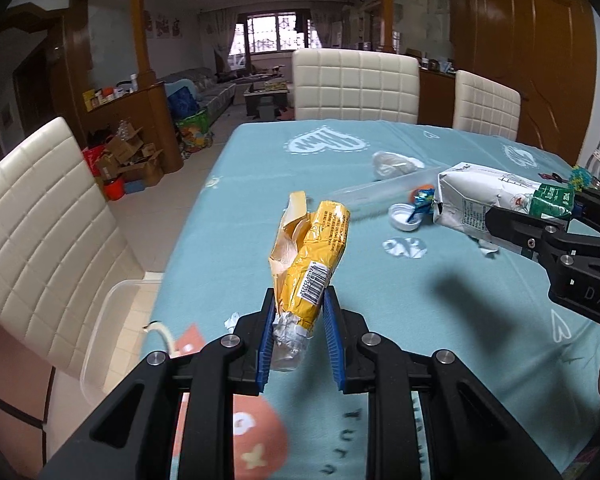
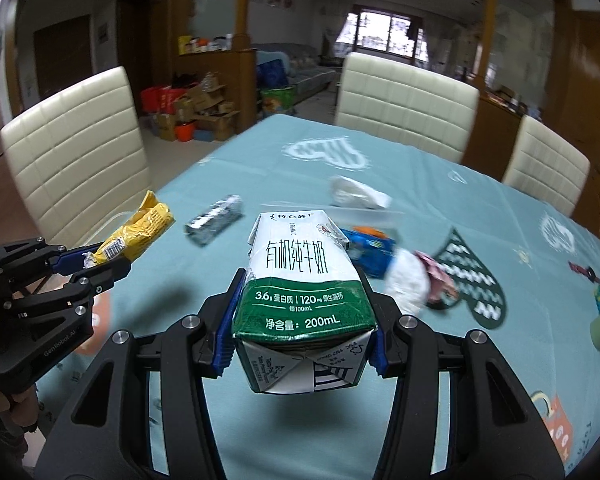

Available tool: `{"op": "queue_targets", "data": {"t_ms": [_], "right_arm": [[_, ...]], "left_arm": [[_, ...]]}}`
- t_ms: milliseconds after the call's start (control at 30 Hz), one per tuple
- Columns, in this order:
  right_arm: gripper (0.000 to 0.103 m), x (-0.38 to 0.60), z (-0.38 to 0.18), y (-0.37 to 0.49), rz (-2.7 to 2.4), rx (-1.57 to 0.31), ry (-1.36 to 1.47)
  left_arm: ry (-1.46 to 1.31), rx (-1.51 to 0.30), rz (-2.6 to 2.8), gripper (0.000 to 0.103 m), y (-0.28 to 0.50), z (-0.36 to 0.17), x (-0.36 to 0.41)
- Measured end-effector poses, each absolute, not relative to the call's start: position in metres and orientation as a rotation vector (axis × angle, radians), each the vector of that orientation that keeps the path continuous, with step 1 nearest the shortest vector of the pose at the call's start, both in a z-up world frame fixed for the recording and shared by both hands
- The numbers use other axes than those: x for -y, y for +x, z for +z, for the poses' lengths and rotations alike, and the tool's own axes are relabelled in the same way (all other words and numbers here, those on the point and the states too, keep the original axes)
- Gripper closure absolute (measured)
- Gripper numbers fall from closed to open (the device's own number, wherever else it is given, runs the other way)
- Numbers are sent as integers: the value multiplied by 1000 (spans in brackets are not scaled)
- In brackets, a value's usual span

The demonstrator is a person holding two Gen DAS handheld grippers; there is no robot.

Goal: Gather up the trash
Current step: 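Carry the milk carton and yellow bag toward the clear bin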

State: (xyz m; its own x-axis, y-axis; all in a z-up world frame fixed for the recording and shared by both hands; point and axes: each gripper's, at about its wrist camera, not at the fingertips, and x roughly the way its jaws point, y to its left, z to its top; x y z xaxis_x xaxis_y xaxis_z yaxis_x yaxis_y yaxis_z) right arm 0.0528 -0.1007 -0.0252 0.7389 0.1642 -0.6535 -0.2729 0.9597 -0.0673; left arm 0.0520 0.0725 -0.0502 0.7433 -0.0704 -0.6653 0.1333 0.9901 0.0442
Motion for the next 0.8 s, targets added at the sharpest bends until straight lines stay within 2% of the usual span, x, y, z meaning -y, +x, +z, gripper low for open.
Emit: {"op": "queue_targets", "data": {"t_ms": [800], "right_arm": [[51,-62,-31,77,503,-688,-335]], "left_arm": [[51,-735,116,80,48,-63,-188]]}}
